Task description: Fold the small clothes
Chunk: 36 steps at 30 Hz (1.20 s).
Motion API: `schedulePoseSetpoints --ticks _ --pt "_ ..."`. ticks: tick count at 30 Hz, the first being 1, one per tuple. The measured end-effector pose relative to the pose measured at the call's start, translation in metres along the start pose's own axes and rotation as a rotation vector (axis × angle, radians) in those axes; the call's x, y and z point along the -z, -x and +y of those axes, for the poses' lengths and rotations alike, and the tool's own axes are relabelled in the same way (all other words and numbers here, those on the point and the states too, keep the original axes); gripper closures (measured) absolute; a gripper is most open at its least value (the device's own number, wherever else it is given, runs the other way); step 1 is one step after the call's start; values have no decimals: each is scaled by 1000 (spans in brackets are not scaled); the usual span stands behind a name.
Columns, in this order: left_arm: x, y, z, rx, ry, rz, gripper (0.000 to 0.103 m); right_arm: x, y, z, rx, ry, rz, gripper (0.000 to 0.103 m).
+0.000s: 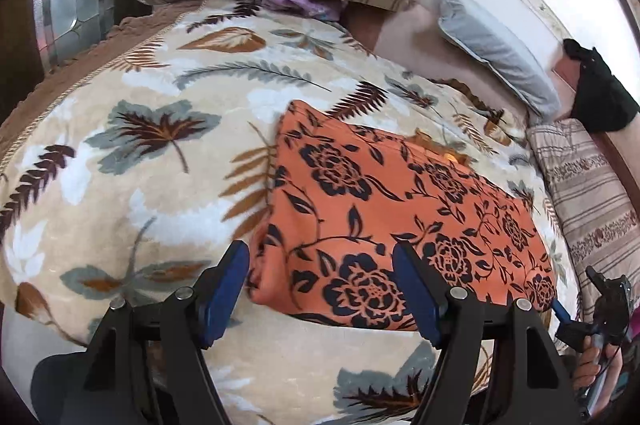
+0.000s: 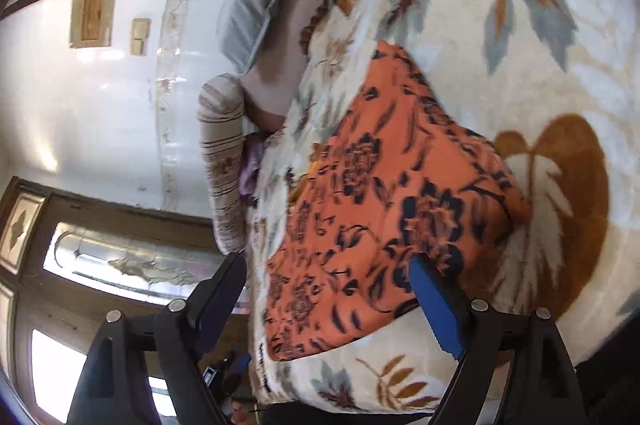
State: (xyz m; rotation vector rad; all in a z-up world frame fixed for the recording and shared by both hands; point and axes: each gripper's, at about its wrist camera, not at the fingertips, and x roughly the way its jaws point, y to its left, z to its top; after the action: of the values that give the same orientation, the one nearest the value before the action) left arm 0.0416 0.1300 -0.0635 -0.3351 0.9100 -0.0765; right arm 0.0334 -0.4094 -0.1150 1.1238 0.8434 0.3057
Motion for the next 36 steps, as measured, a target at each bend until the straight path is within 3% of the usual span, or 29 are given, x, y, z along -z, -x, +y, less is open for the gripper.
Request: schedulePoseSetpoints --ticks 8,11,12,13,15,17,25,32,35,36 --pt "2 -17 -13 -17 -41 27 28 -4 -12 12 20 74 21 17" --pt "7 -27 -7 -11 -33 21 28 -12 -22 -3 112 75 14 17" --pt "11 -37 -1 -51 -27 41 28 -13 -22 -15 155 49 -5 18" --pt "17 -51 7 -119 -6 104 28 -13 -20 -24 128 15 -13 18" --pt "25 -63 20 -117 33 152 28 -12 -17 -26 107 17 -23 18" --pt "28 -60 22 -109 22 118 28 -12 -19 -23 127 49 -12 18" --pt "24 -57 24 -112 18 126 28 -9 -14 -24 116 20 -30 18" --pt "3 -24 8 -122 -20 -12 27 -22 -15 20 105 117 -40 18" --pt "4 -42 12 -154 -24 38 27 -31 -23 18 162 117 -46 18" --pt "8 -56 16 -184 -23 95 27 -33 -26 8 189 98 -45 18"
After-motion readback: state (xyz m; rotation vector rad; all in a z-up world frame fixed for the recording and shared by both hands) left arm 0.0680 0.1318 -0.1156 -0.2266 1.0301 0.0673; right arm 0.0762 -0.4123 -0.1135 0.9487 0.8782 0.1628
